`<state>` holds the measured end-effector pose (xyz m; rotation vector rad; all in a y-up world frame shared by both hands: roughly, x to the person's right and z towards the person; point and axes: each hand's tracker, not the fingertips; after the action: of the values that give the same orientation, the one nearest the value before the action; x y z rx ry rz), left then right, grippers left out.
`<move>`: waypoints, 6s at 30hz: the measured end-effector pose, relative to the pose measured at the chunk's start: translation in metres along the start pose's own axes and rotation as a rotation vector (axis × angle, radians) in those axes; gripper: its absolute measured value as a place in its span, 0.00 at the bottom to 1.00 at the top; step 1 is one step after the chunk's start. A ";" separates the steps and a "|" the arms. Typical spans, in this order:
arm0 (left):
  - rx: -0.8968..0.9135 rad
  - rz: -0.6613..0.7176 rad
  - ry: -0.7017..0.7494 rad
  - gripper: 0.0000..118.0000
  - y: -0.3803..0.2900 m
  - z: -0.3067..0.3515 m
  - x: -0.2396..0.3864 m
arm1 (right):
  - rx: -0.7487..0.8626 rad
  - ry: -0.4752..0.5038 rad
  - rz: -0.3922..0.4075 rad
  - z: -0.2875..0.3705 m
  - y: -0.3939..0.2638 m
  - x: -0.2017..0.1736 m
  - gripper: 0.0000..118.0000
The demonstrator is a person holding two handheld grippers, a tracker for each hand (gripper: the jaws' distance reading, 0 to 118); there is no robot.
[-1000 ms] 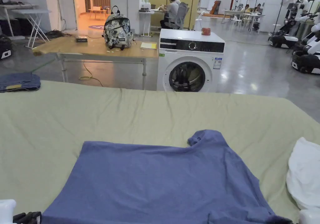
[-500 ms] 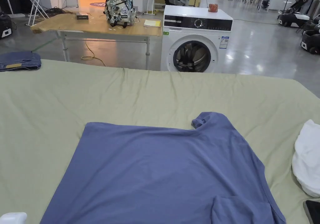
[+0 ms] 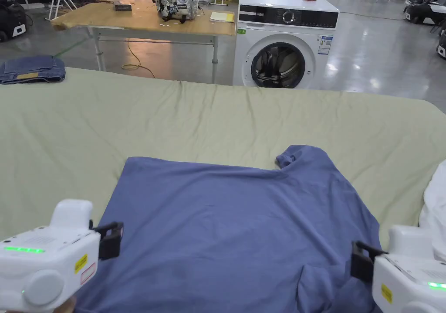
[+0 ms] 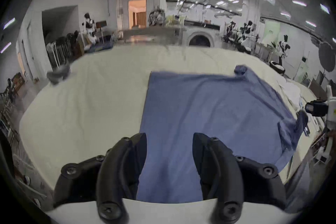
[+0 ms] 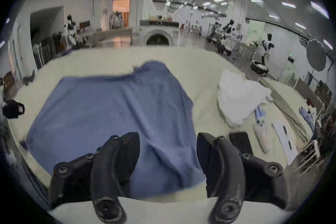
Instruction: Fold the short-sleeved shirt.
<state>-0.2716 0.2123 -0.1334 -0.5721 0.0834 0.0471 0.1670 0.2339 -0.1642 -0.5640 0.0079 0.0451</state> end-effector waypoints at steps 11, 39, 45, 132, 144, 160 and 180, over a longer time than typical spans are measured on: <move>0.211 -0.040 0.027 0.03 0.046 -0.001 0.047 | 0.232 0.039 0.002 -0.011 0.037 -0.039 0.00; -0.446 0.155 -0.050 0.47 -0.050 0.014 -0.085 | 0.128 0.101 0.088 -0.023 0.009 -0.051 0.00; -0.536 0.198 0.048 0.58 -0.077 -0.006 -0.089 | 0.097 0.092 0.097 -0.025 0.004 -0.046 0.00; -0.340 0.121 -0.014 0.23 0.074 -0.173 -0.066 | -0.287 0.043 -0.074 -0.198 0.062 0.045 0.39; 0.109 -0.028 -0.012 0.02 0.081 -0.065 0.008 | 0.094 0.078 -0.040 -0.121 0.062 -0.001 0.04; -0.175 0.066 -0.001 0.00 0.050 -0.083 -0.044 | 0.207 0.101 0.035 -0.065 0.042 -0.031 0.00; -0.622 0.066 0.030 0.16 0.035 -0.145 -0.040 | 0.045 0.038 0.053 -0.070 0.013 -0.006 0.00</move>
<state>-0.3231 0.1622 -0.2697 -1.1919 0.1174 0.1311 0.1606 0.2074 -0.2302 -0.5194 0.0608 0.0857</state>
